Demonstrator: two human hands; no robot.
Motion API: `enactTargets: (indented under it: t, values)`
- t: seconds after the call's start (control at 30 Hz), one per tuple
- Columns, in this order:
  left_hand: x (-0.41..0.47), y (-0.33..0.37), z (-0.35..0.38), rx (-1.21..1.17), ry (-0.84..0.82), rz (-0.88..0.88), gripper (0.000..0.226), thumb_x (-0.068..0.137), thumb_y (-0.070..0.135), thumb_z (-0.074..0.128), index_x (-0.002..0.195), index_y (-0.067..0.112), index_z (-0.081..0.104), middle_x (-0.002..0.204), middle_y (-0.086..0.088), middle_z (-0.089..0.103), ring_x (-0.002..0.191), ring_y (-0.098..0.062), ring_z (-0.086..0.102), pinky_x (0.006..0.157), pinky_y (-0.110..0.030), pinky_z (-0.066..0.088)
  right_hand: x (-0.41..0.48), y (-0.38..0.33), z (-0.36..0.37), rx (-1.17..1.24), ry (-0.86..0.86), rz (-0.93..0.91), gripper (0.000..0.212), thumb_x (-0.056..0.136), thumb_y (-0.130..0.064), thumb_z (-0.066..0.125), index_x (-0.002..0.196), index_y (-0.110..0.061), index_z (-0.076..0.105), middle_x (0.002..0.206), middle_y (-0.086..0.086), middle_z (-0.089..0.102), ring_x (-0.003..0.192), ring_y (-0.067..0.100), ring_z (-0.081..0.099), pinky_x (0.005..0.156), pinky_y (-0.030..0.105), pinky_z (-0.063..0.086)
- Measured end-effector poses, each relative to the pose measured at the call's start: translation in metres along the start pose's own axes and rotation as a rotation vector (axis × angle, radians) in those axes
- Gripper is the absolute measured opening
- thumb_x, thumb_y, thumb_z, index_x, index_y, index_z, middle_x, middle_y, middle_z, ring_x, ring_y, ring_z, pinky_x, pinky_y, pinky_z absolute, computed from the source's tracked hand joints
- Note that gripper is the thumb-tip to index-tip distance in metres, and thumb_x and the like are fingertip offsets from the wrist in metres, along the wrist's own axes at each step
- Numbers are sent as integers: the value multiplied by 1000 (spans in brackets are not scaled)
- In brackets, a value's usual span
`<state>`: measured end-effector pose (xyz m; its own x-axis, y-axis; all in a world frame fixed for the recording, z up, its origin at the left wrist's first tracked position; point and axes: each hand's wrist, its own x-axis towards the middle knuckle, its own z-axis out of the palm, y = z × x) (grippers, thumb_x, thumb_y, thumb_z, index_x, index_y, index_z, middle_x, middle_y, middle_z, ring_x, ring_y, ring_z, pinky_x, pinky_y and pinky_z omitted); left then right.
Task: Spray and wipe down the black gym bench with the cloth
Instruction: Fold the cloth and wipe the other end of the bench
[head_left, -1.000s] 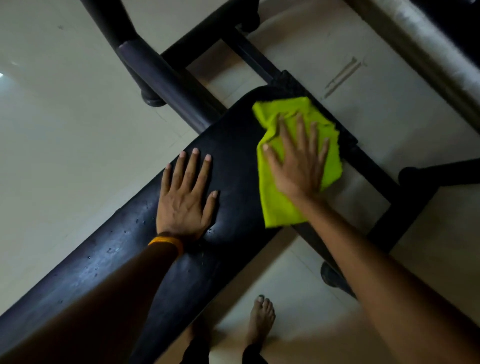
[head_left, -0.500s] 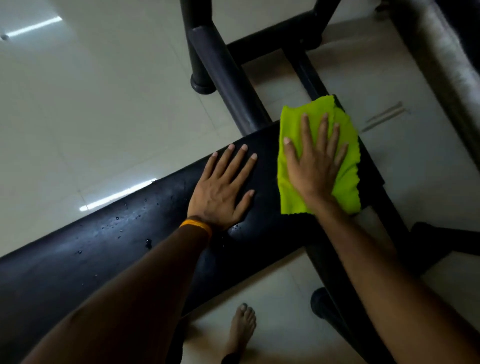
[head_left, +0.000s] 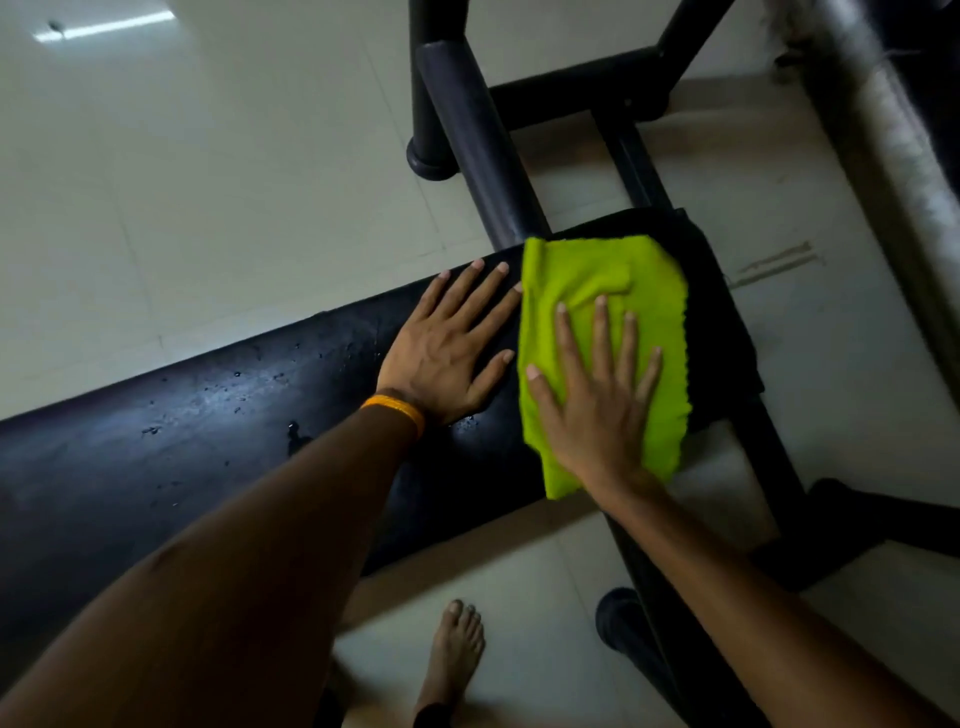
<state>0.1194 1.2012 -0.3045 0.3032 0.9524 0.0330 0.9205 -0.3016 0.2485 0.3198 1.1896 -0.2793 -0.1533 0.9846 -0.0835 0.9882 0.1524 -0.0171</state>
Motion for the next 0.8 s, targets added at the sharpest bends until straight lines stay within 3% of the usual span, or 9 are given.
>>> enactTargets:
  t: [0.13,0.3,0.43,0.53,0.63,0.7,0.8]
  values:
    - [3,0,0,-18,2,-5,69,102,54,31,162,20,18,169,-6,16,157,-27,9,127,-49,11,42,24,-7,-26,-31,-201,72,93,-75,24,157,-46,11,170,-2,7,157,28,5,122,60,10]
    - [-1,1,-2,-43,-12,-16,67,102,52,31,160,19,24,168,-9,22,156,-29,15,126,-50,14,42,-12,3,66,74,141,70,94,-69,23,158,-40,17,169,2,11,156,31,8,121,62,10]
    - [-33,7,-20,-203,-23,-44,67,95,43,35,152,9,40,162,-14,34,154,-32,22,126,-51,14,-19,-45,9,5,34,-58,64,99,-62,26,158,-40,17,169,1,14,156,31,8,122,62,8]
    - [-96,-2,-38,-237,78,-165,68,88,34,41,152,8,42,164,-14,31,155,-31,20,127,-49,12,6,-18,-1,-19,-29,-175,69,95,-71,26,157,-44,14,169,-1,11,156,29,5,121,63,9]
    - [-160,-30,-48,-173,118,-376,68,96,41,37,156,10,33,167,-12,22,156,-29,13,126,-53,12,39,-6,-7,65,-20,61,72,93,-74,24,157,-43,13,170,1,6,156,30,3,120,65,9]
    - [-197,-50,-48,-128,80,-524,72,98,49,32,158,11,27,169,-10,18,157,-28,9,126,-55,10,19,-40,-1,106,23,200,72,93,-72,23,158,-41,14,170,2,7,156,31,3,120,66,9]
    - [-225,-57,-43,-67,22,-579,76,98,56,28,161,14,19,170,-9,11,158,-26,3,126,-53,5,-60,-100,10,49,2,-20,67,96,-68,26,158,-42,17,169,1,10,156,32,4,121,64,6]
